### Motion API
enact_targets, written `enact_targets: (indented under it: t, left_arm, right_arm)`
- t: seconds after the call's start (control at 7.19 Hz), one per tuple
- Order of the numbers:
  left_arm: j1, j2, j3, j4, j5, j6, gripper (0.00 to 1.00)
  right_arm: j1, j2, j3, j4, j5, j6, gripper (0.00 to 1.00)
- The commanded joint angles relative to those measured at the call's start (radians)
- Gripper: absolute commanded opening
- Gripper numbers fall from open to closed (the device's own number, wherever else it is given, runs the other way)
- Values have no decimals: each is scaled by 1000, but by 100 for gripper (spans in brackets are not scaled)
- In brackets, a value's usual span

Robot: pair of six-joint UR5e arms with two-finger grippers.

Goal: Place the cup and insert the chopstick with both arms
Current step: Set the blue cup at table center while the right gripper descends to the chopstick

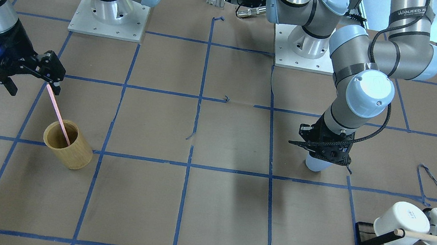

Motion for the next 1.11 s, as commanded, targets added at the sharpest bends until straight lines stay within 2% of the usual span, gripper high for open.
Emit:
enact_targets:
  t: [0.0,0.42,0.7,0.97]
  left_arm:
    - [-7,10,20,2,2,-23,0]
    - [-68,4,64,-10,-30,-235,0]
    - [-192,-17,118,-12,-59,-454,0]
    - [-302,-27,147,-13,-128,-618,0]
  right_arm:
    - [-3,3,35,-39,-2,0,100]
    - [-5,11,41,-48,-6,-8,100]
    - [-6,11,54,-51,-4,-8,100]
    - [-6,11,55,-68,-7,-8,100]
